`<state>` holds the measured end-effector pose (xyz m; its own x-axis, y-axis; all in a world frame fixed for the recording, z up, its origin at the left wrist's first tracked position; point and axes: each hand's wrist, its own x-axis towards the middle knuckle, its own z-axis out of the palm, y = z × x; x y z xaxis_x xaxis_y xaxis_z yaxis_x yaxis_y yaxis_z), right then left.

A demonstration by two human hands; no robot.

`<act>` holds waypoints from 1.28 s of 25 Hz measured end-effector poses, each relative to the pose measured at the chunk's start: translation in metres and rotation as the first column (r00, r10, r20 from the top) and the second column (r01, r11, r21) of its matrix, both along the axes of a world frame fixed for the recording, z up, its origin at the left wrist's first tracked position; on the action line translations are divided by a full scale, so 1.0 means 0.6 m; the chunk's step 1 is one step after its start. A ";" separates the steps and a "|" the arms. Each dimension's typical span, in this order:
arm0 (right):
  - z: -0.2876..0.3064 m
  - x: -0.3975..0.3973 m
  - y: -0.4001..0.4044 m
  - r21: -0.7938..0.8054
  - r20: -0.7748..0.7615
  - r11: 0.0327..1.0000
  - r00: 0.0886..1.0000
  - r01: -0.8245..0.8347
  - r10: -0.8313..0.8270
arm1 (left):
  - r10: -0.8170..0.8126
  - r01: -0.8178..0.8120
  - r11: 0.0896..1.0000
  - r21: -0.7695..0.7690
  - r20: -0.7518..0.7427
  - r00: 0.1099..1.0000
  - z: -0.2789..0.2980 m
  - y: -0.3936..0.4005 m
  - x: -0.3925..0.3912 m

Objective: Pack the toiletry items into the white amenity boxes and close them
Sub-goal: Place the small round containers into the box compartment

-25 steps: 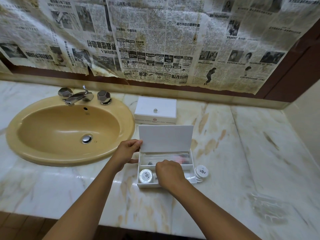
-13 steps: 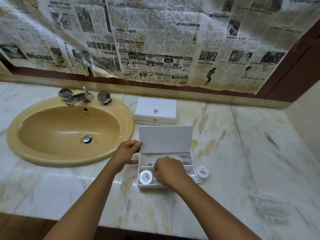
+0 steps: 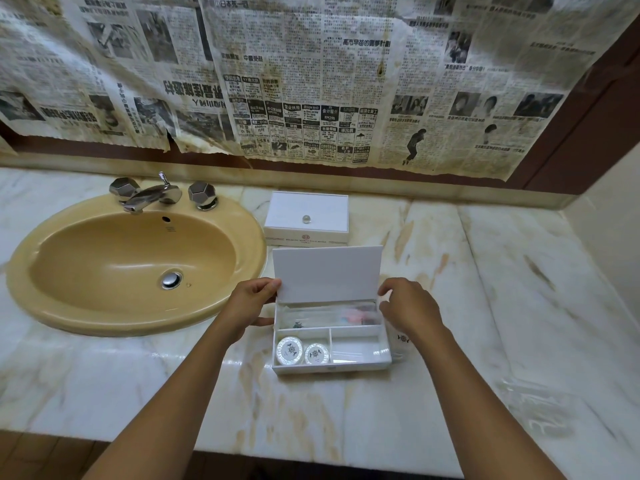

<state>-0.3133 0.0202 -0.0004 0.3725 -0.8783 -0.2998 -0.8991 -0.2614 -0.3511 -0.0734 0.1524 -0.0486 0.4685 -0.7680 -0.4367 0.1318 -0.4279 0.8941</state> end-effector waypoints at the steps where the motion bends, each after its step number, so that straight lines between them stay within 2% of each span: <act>1: -0.007 -0.007 -0.003 0.028 -0.019 1.000 1.000 0.011 -0.010 | 0.002 -0.002 1.000 -0.001 -0.002 1.000 0.001 0.000 0.000; 7: -0.033 -0.026 -0.001 0.191 -0.186 0.981 0.981 -0.018 0.055 | 0.002 -0.002 1.000 -0.004 -0.001 1.000 0.003 -0.001 -0.001; 16: -0.046 -0.026 0.000 0.188 -0.170 0.982 0.985 -0.002 0.034 | 0.004 -0.004 1.000 0.003 0.005 1.000 0.004 0.000 -0.001; 21: -0.025 -0.022 -0.006 0.109 -0.103 0.994 0.995 0.019 -0.008 | 0.005 -0.005 1.000 0.005 -0.004 1.000 0.003 0.000 -0.001; 26: 0.017 -0.002 0.009 -0.042 0.095 0.999 0.995 0.006 -0.002 | 0.007 -0.007 1.000 0.003 -0.008 1.000 0.004 0.000 -0.001; 29: 0.040 0.027 0.041 -0.078 0.207 0.993 0.972 -0.094 0.108 | 0.008 -0.007 1.000 0.005 -0.007 1.000 0.005 -0.001 -0.001; 32: 0.040 0.060 0.088 -0.110 0.203 0.957 0.937 -0.267 0.285 | 0.009 -0.009 1.000 0.002 -0.010 1.000 0.006 -0.001 -0.002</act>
